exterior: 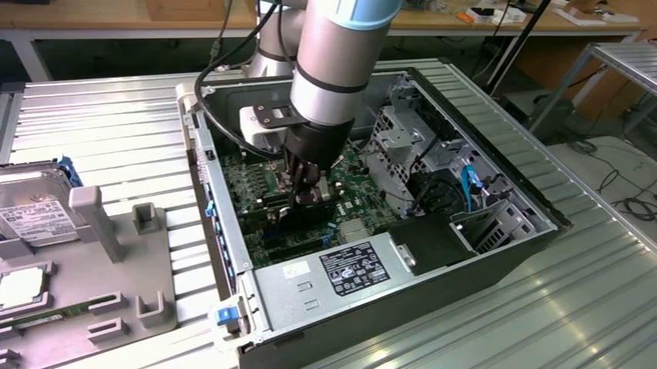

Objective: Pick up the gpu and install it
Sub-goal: 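Press down on the gpu until it lock into place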

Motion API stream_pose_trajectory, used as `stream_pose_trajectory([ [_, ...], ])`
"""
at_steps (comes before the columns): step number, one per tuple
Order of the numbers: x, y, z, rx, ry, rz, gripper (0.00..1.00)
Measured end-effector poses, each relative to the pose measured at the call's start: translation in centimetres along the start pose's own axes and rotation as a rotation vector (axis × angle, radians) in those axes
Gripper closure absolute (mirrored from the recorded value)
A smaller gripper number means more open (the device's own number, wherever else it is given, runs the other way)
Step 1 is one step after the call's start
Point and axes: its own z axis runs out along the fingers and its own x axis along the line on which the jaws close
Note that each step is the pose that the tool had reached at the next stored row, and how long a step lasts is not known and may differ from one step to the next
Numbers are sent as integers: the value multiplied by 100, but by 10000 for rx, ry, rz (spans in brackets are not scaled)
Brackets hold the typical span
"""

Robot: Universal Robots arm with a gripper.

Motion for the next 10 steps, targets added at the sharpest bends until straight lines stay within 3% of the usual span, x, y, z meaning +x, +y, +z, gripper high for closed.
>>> stream_pose_trajectory([
  [3, -4, 2, -40, 12, -26, 0, 89],
  [4, -3, 7, -113, -8, -3, 2, 89],
  [10, -11, 25, -427, -46, -4, 2, 89],
])
